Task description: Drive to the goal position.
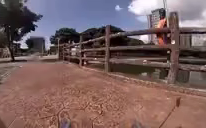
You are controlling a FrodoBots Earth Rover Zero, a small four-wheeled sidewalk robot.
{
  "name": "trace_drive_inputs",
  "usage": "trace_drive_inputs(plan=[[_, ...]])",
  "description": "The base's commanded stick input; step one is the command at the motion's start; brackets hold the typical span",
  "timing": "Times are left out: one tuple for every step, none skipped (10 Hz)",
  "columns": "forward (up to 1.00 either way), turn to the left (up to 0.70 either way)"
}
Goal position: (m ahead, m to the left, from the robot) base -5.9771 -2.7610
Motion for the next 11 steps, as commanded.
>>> trace_drive_inputs(plan=[[0.50,0.01],[0.36,0.00],[0.12,0.00],[-0.19,0.00],[-0.48,0.00],[-0.50,0.00],[-0.50,0.00],[-0.50,0.00],[-0.50,0.00],[-0.37,0.00],[-0.15,0.00]])
